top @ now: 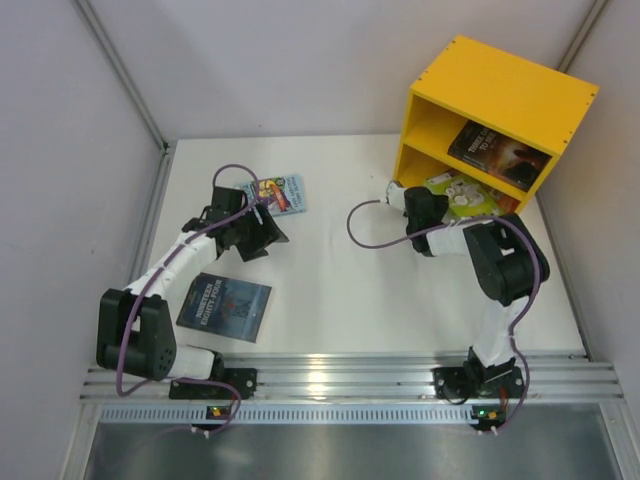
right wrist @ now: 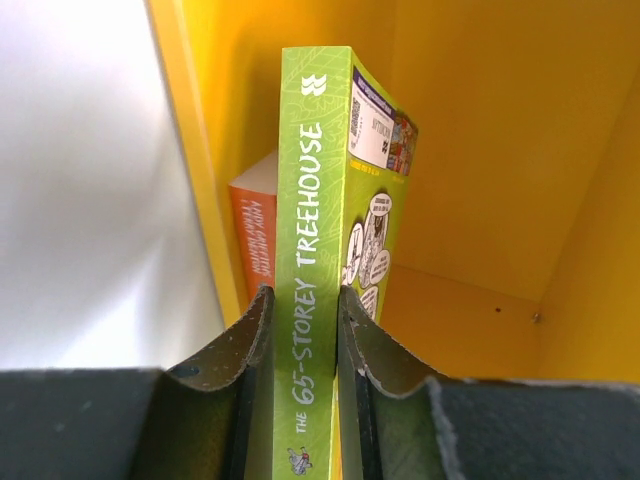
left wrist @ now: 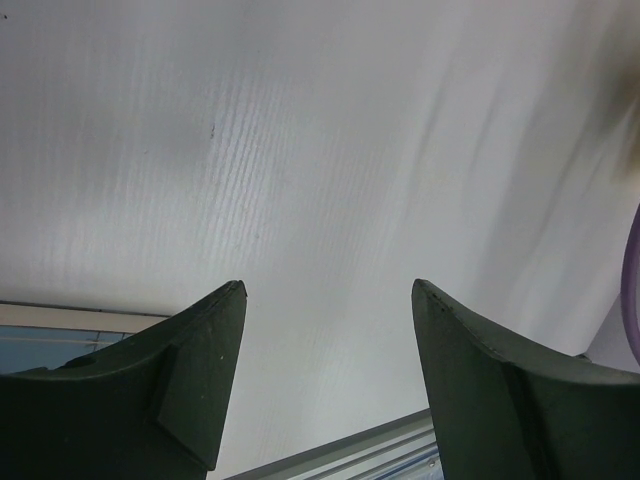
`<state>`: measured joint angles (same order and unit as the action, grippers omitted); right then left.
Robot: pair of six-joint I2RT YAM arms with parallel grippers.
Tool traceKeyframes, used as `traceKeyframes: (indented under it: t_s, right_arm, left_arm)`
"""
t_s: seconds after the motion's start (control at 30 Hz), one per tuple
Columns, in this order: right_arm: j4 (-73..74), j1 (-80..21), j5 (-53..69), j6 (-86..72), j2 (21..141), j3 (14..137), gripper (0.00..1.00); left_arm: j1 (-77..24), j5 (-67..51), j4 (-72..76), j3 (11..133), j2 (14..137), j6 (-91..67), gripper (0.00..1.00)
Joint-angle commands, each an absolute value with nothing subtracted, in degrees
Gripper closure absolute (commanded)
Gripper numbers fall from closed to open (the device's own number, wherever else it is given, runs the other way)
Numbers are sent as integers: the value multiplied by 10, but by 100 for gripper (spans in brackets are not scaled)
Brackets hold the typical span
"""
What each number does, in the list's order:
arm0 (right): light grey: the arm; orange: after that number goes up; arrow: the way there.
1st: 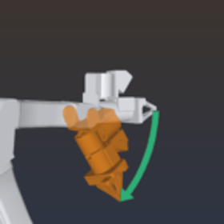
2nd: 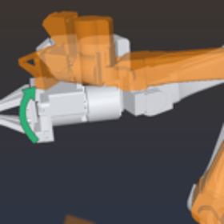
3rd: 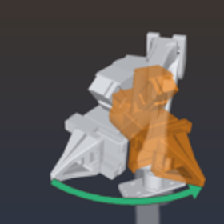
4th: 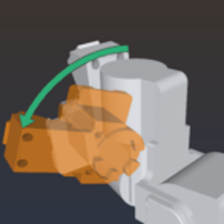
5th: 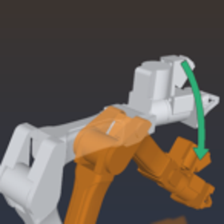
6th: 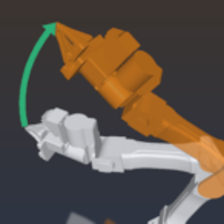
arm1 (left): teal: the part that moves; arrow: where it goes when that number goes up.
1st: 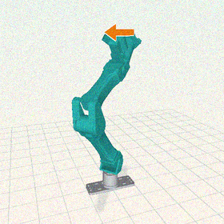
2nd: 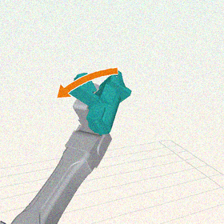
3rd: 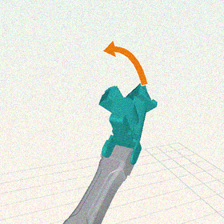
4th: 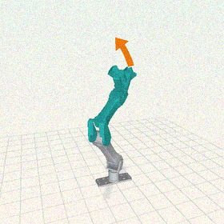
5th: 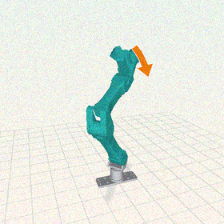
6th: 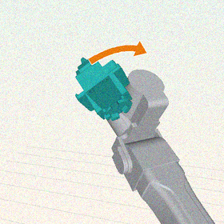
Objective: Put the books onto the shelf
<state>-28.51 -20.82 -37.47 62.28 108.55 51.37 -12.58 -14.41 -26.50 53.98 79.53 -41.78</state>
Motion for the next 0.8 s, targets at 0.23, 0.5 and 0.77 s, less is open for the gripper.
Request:
traceKeyframes:
  t_s: [0.23, 0.5, 0.77]
  right_arm:
    - [-145, -160, -366, 563, 1046, 586, 63]
    - [-113, -159, -381, 534, 1020, 562, 58]
    - [-50, -159, -374, 481, 992, 559, 52]
  left_arm:
    - [-127, -156, -236, 536, 773, -403, 27]
    - [-127, -170, -235, 539, 775, -408, 28]
    - [-127, -171, -235, 535, 771, -408, 28]
